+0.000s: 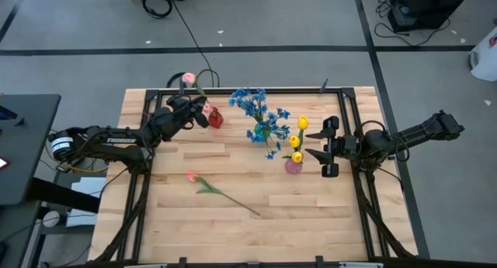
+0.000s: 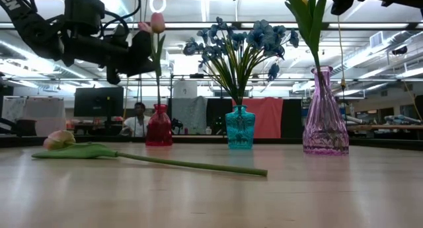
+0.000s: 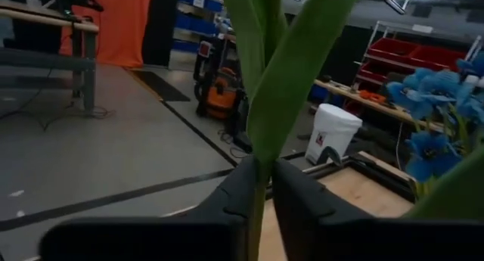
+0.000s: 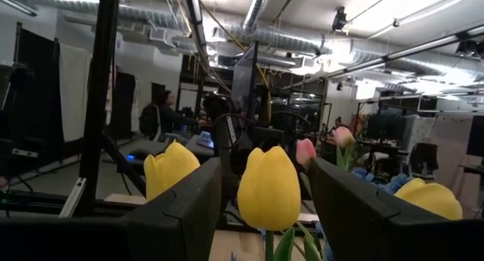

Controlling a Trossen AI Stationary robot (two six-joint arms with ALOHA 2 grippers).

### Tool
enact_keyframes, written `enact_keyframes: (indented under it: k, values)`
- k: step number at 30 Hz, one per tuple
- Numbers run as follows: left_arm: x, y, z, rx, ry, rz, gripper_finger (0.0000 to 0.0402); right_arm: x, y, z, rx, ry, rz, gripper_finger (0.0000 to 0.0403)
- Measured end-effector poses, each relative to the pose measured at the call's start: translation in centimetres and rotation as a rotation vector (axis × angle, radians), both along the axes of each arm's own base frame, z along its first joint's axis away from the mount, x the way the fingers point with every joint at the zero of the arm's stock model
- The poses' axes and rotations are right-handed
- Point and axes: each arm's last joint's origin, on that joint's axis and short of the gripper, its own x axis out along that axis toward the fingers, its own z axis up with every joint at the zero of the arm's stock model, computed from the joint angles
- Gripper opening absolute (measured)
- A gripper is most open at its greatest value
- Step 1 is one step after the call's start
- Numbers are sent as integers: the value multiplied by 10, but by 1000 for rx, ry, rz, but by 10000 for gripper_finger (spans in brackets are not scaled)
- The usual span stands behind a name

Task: Sort flowers into vase by color
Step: Put the bottom pink tulip into the red flower vase

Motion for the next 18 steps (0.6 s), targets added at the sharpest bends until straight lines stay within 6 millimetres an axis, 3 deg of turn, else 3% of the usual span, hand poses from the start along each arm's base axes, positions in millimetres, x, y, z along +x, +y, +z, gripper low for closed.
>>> enact_keyframes:
  k: [8, 14, 18]
  values:
    - [0, 0, 0, 86, 103, 6, 152, 0, 0, -1, -3, 11, 0, 211]
    - [3, 0, -4, 84, 221, -49, 162, 1, 0, -2, -4, 17, 0, 211]
    - [4, 0, 6, 92, 275, -62, 162, 1, 0, -2, -4, 21, 1, 211]
